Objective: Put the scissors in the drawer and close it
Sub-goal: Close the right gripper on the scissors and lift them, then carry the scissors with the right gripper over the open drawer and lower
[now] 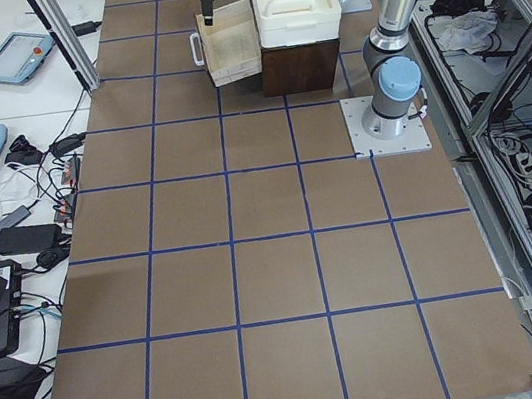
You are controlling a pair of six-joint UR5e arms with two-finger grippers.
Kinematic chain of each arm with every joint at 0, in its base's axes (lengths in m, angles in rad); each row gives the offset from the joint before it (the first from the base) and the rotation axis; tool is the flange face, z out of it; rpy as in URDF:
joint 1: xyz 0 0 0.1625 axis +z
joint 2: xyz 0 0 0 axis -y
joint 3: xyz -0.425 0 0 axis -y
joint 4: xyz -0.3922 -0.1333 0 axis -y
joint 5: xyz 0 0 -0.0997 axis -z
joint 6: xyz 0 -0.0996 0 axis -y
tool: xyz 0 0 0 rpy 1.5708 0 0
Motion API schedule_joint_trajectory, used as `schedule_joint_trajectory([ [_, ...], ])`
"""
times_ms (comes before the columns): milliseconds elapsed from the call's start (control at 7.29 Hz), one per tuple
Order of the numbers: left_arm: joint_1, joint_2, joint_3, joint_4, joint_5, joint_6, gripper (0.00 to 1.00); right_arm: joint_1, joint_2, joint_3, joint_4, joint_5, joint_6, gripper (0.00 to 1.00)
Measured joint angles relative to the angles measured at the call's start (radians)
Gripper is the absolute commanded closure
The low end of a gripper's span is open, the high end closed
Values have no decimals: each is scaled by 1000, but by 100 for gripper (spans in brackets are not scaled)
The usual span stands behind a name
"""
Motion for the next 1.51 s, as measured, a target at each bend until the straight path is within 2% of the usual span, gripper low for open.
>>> schedule_joint_trajectory([
  [411,-1,-2,1,0,0,0,0,7,-35,-1,5,-15,0,100],
  [686,-1,-5,1,0,-1,-1,0,46,-130,0,32,-15,2,100],
  [1097,-1,-3,1,0,0,-2,0,187,-289,1,155,-17,46,100],
  [1509,-1,-3,1,0,-1,-2,0,388,-380,1,259,-17,149,100],
])
